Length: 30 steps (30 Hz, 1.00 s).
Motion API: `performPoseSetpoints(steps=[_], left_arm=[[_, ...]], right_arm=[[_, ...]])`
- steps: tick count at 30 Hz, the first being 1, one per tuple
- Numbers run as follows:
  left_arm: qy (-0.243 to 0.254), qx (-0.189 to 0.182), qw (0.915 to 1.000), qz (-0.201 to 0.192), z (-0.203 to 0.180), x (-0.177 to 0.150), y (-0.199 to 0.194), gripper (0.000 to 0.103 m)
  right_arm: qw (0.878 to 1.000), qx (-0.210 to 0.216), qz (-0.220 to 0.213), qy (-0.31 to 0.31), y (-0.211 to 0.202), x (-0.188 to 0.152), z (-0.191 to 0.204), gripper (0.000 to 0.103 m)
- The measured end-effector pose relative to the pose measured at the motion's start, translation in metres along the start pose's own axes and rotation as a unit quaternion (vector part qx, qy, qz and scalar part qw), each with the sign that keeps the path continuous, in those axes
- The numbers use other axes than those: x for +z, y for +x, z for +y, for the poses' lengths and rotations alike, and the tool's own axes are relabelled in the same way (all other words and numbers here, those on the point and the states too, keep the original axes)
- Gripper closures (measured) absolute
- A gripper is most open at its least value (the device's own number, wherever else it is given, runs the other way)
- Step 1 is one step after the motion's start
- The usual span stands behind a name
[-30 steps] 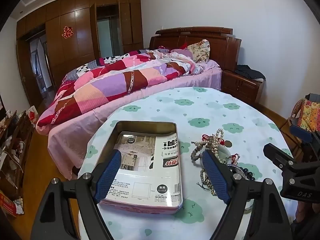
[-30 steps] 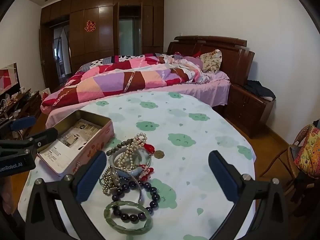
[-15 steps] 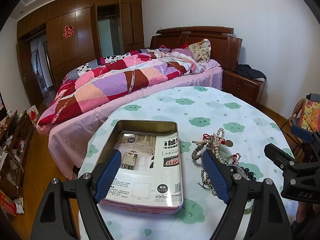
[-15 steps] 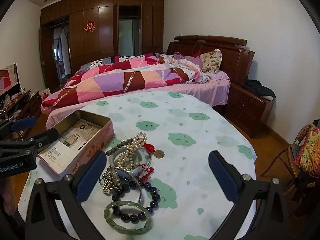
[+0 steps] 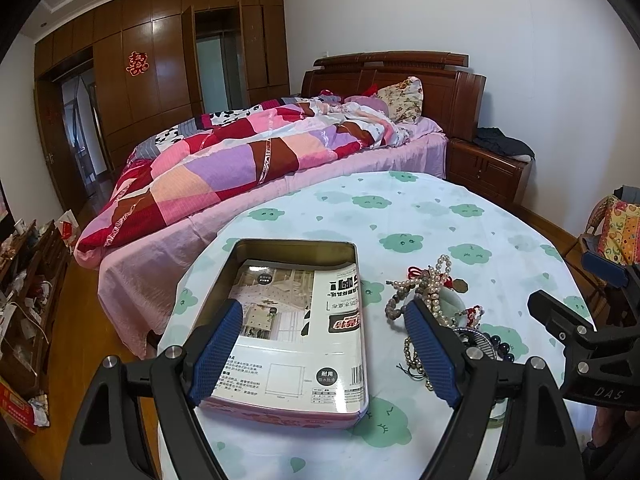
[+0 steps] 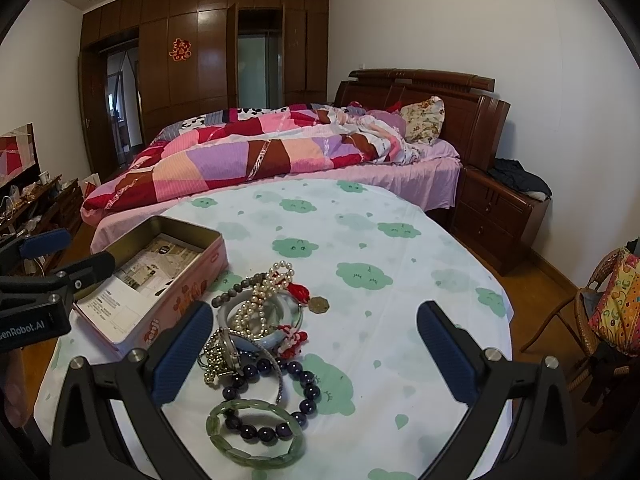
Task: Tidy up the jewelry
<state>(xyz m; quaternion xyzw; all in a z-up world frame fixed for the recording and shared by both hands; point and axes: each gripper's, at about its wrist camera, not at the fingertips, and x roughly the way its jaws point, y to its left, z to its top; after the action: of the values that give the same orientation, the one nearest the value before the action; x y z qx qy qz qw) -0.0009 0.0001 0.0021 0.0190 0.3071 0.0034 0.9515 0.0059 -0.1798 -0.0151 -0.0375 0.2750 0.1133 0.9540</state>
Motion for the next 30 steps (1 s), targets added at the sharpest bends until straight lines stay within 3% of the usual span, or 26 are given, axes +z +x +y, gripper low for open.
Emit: performPoseSetpoints(steps=[30], left_arm=[[0.002,0.000,1.0000,0.001,0.0005,0.0002,-0.0001,0.020]], right_arm=[[1.000,0.001,0.004,0.001,0.0030,-0.0010,0.0001,0.000]])
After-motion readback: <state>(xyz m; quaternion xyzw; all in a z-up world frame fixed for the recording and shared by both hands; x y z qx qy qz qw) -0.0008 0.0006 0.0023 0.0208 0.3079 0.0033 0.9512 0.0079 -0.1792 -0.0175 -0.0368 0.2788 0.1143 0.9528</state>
